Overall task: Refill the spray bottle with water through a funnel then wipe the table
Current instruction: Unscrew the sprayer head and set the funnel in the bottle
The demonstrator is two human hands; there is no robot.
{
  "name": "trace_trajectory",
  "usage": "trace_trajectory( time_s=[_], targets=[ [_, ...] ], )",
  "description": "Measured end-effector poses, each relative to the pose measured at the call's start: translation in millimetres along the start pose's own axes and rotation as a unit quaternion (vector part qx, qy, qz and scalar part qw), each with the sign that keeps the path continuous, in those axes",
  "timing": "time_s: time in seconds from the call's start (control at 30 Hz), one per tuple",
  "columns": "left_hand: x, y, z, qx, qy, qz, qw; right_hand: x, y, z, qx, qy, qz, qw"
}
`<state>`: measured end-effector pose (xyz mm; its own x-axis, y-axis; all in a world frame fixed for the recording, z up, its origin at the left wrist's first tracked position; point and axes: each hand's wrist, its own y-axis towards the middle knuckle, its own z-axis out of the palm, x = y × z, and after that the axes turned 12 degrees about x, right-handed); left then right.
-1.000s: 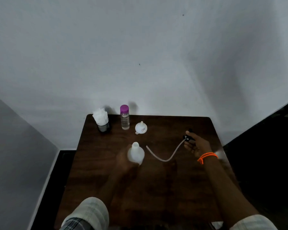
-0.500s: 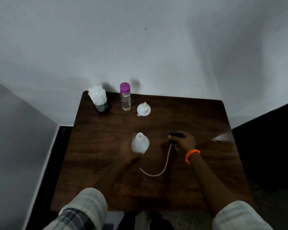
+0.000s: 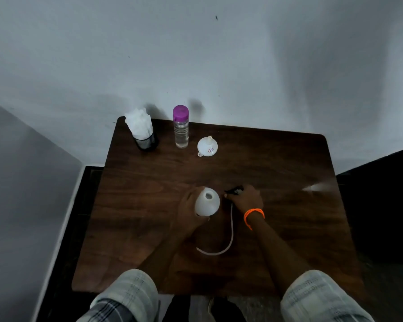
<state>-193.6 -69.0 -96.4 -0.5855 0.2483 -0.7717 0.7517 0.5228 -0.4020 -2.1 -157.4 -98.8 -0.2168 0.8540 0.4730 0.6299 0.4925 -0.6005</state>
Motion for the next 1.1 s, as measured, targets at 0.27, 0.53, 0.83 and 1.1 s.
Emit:
trace_trajectory(
  time_s=[0.27, 0.53, 0.83, 1.1],
  targets=[
    [39, 1, 3, -0.004, 0.004, 0.008, 1.0, 2, -3, 2, 0.014, -0.067, 0.008, 0.998],
    [37, 18, -38, -0.03, -0.039, -0.084, 0.995, 29, -5, -19, -0.001, -0.06, 0.0, 0.998],
    [-10, 107, -57, -0.003, -0.083, -0.028, 0.996, 76, 63, -26, 0.049, 0.052, -0.105, 0.992],
    [1, 191, -52, -0.071, -0.022, -0.021, 0.997, 87, 129, 0, 0.108, 0.155, -0.101, 0.977]
  ],
)
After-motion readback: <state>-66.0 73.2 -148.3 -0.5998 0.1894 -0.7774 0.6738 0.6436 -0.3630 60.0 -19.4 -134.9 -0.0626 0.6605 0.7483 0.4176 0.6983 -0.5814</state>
